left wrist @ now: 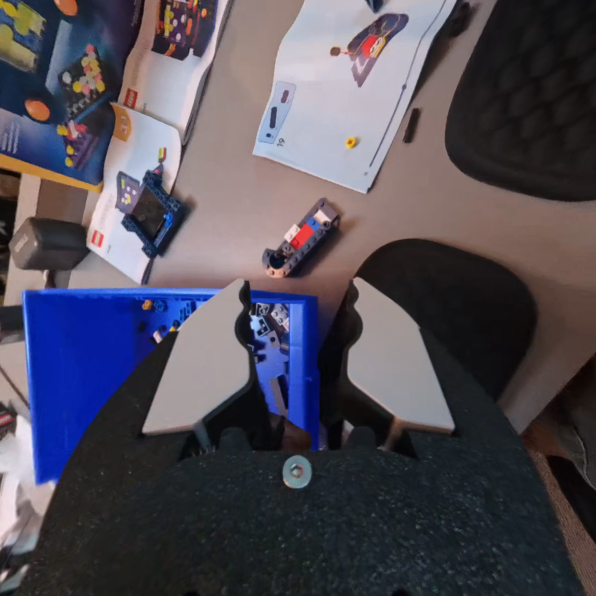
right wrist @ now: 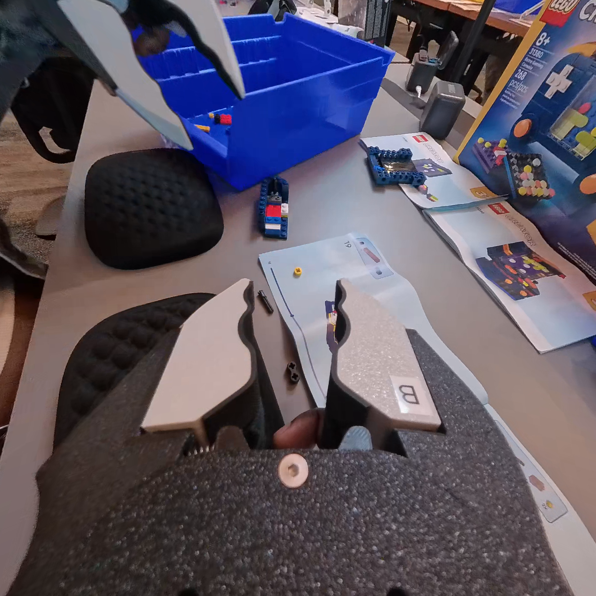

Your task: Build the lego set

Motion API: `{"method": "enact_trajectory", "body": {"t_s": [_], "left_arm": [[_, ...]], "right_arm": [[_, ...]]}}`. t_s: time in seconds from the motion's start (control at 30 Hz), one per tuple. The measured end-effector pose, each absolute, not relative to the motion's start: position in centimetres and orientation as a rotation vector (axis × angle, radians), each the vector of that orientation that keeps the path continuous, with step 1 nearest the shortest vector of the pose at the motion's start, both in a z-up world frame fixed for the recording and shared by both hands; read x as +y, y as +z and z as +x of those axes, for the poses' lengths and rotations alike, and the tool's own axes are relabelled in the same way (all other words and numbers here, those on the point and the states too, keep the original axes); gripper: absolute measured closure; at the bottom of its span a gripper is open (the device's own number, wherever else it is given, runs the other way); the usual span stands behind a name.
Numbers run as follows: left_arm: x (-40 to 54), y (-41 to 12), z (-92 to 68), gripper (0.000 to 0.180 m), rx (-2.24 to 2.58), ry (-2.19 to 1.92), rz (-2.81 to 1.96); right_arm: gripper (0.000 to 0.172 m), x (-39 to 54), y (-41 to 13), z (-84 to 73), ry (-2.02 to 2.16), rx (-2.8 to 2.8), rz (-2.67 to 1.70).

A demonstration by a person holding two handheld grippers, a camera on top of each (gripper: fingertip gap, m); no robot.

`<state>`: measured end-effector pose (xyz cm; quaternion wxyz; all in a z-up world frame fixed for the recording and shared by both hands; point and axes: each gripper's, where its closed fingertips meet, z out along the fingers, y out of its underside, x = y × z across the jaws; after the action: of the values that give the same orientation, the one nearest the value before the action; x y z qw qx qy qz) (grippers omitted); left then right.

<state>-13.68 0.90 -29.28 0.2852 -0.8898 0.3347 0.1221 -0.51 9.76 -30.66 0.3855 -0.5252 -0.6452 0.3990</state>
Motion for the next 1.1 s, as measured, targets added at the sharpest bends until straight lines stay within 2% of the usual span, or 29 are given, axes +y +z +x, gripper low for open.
{"method": "enact_trajectory", "body": {"t_s": [0.1, 0.27, 0.43, 0.6, 0.83, 1.1], "left_arm": [[0.0, -28.5, -14.7, 0.129, 0.842, 0.426, -2.303], [-1.6, -26.5, -14.2, 0.133, 0.744, 0.34, -2.195], [-4.5, -30.3, -18.2, 0.137, 0.754, 0.473, -2.415], [-6.2, -34.3, -21.1, 0.156, 0.728, 0.396, -2.588], [-6.1, -34.4, -21.7, 0.157, 0.494, 0.093, -2.574], [-6.2, -34.3, -24.9, 0.156, 0.308, 0.092, -2.582]], "right_arm": [[0.124, 9.7, -30.7, -0.5, 1.017, -1.642, -1.339], [0.125, 10.2, -30.8, -0.5, 1.012, -1.621, -1.362], [0.125, 10.1, -30.3, -0.4, 1.016, -1.609, -1.342], [0.126, 10.5, -30.6, -0.5, 1.013, -1.595, -1.365], [0.126, 11.2, -31.2, -0.5, 0.992, -1.579, -1.402], [0.126, 11.0, -31.6, -0.6, 0.969, -1.609, -1.4]]}}
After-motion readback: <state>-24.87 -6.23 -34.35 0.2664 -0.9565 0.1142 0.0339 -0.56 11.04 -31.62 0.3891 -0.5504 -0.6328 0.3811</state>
